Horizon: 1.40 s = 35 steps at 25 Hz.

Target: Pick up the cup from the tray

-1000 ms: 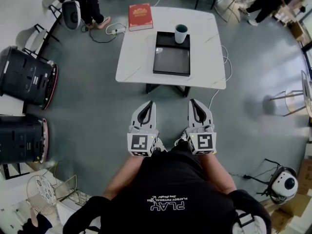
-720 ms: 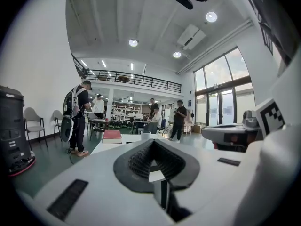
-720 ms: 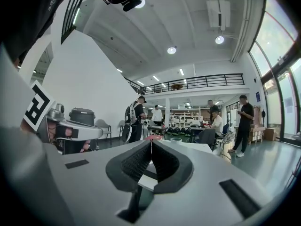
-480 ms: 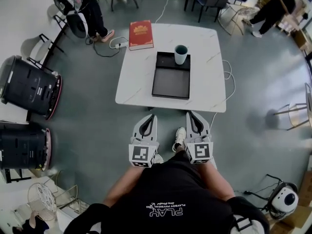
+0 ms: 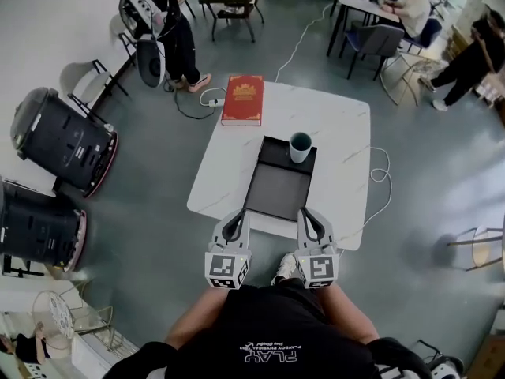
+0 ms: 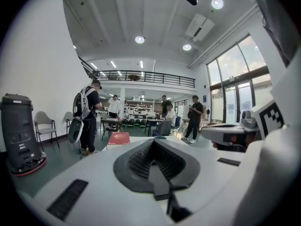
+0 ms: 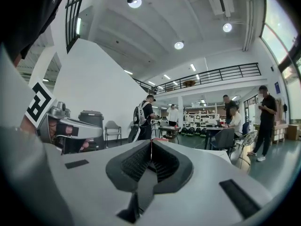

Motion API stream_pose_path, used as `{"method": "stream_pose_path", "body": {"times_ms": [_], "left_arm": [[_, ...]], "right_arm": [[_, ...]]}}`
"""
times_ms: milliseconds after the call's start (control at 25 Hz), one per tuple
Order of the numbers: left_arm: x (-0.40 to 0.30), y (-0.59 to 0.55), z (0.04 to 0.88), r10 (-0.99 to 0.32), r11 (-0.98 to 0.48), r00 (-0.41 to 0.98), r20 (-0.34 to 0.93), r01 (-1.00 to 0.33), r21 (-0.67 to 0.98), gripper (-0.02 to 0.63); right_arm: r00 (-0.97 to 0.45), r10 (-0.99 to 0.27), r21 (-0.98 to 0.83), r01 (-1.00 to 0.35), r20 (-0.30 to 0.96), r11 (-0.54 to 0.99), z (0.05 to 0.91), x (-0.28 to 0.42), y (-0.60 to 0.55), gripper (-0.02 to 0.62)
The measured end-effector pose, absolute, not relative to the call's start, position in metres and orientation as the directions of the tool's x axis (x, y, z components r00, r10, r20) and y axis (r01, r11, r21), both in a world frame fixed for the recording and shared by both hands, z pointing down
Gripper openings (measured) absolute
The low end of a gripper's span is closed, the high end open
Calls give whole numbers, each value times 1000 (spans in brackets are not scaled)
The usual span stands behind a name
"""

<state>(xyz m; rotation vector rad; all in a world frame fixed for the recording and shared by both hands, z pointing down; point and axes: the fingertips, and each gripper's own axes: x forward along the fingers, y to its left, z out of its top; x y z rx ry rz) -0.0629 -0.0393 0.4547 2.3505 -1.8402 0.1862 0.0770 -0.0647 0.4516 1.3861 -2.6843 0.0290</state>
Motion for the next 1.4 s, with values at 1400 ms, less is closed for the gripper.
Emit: {"method": "stream_pose_path", "body": {"times_ms": [1400], "left_arm": [[-83, -220, 512, -868, -427, 421, 265, -903, 36, 3]], "right_arm": [[-386, -864, 62, -902, 322, 426, 544, 57, -237, 107]]}}
